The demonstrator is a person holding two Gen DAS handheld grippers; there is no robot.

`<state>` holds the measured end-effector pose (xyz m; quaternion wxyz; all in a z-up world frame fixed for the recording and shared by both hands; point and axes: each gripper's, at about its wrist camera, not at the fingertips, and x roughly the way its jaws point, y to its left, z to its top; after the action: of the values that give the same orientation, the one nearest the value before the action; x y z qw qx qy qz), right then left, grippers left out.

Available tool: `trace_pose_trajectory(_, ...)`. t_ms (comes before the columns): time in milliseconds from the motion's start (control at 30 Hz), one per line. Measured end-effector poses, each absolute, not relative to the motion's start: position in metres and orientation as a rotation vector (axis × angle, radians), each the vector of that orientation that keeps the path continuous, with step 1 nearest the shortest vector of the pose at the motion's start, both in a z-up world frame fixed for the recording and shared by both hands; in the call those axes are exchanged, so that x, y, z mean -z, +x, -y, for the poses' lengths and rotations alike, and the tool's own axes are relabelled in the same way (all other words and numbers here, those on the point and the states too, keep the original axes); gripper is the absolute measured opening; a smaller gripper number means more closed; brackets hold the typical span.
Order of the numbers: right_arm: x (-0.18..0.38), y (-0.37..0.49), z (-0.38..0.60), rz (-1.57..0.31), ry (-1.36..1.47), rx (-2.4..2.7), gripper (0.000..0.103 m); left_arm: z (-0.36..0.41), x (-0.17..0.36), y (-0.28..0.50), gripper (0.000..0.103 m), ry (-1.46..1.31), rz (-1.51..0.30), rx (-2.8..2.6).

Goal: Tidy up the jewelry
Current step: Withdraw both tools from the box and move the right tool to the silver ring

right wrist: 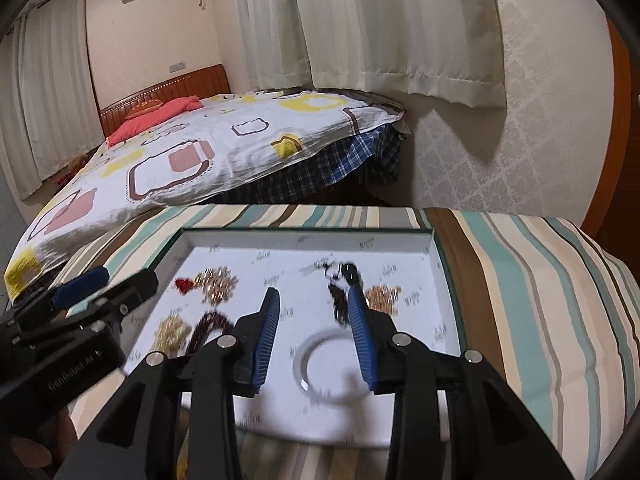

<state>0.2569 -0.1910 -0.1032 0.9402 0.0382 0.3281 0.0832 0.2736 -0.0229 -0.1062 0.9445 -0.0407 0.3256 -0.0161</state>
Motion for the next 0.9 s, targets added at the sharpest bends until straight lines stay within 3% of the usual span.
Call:
trace_pose_trajectory(800,0.165,0.19,0.153,-0.854,0.046,-0.257,0.036,-0.024,0.149,0.185,0.067,-0.092,-0.756,-0.067)
trace_pose_trajectory(833,0.167,0.189,0.152,-0.859,0.043,-0.259,0.035,-0.026,0.15,0.184,0.068,-0.095,-0.758,-0.069)
trace_pose_trajectory(900,0.168,0.189,0.149,-0.87,0.041,-0.268,0.023,-0.026,0.151,0.182,0.067,-0.096,-0.761,-0.069)
